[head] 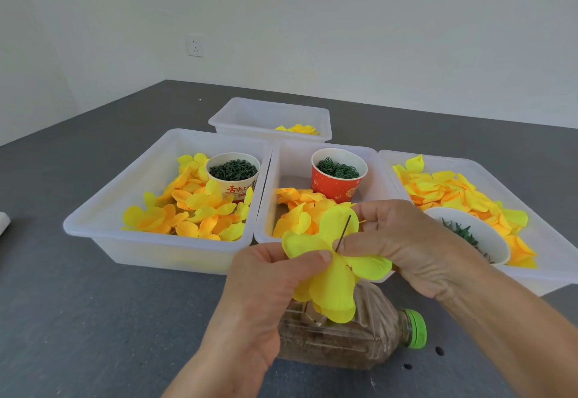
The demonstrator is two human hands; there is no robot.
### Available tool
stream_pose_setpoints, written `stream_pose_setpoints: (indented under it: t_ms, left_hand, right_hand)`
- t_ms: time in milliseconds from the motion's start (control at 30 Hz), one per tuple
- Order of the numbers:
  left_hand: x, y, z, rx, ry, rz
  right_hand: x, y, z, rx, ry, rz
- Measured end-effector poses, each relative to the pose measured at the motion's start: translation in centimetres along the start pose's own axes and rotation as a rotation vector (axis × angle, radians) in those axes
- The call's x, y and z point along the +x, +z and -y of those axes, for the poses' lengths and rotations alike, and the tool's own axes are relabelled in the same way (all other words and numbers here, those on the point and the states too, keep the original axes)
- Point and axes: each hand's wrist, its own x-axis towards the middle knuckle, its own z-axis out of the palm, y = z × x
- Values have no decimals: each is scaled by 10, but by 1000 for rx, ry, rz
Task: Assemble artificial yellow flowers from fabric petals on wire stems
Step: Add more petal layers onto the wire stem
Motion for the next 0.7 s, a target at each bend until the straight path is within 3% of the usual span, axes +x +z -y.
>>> stream_pose_setpoints:
  t_ms: [700]
  left_hand:
    - [6,0,12,22,-55,-78]
  right_hand:
    - [0,3,-14,174,180,42]
